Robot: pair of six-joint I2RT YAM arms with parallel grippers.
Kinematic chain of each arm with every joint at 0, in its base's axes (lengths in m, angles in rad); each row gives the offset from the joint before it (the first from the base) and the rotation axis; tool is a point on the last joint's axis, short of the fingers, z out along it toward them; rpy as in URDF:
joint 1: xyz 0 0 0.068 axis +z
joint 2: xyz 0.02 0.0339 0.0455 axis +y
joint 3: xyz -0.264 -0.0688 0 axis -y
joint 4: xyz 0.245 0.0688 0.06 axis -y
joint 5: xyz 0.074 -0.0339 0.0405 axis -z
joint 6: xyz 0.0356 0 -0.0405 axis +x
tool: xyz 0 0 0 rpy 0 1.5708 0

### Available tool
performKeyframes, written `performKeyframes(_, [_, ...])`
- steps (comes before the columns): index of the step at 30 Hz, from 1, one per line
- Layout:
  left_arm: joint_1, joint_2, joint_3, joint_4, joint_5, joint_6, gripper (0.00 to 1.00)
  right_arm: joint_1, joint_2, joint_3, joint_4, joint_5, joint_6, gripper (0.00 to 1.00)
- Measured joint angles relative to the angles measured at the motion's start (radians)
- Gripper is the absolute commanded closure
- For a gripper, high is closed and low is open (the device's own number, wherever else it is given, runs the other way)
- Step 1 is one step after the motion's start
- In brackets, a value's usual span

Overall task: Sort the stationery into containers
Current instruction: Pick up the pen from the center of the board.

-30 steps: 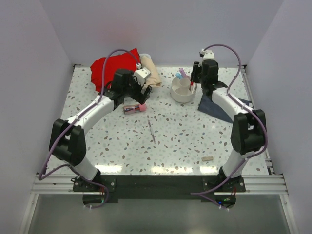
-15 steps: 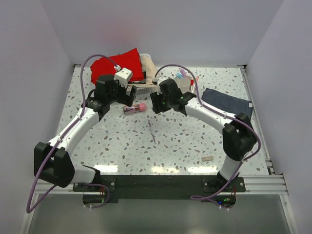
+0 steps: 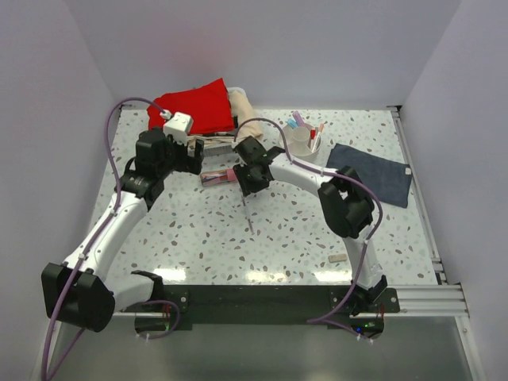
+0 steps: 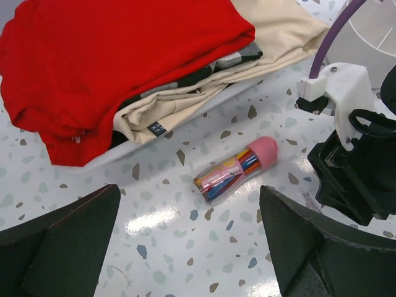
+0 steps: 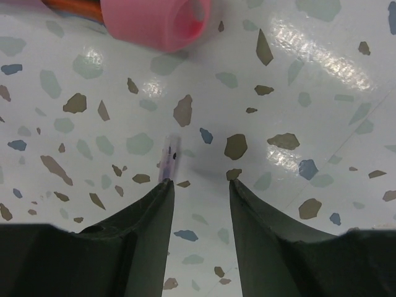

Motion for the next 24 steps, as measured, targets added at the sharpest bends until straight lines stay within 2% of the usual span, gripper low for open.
performKeyframes(7, [0.0, -0.008, -0.027, -0.003, -0.004, 0.001, 0.0, 0.035, 0.007, 0.044, -0.029, -0.008, 0.006, 0.5])
performKeyframes(15, [0.0, -0.008, -0.027, 0.003, -0.006, 0.001, 0.0, 0.04, 0.037, 0.05, -0.066, -0.034, 0.052, 0.5])
performKeyframes(18, [0.0, -0.008, -0.027, 0.003, -0.01, 0.002, 0.0, 0.04, 0.061, 0.05, -0.079, -0.036, 0.064, 0.53])
performKeyframes(24, [0.0, -0.009, -0.027, 0.003, -0.011, 0.002, 0.0, 0.039, 0.071, 0.055, -0.086, -0.029, 0.078, 0.7])
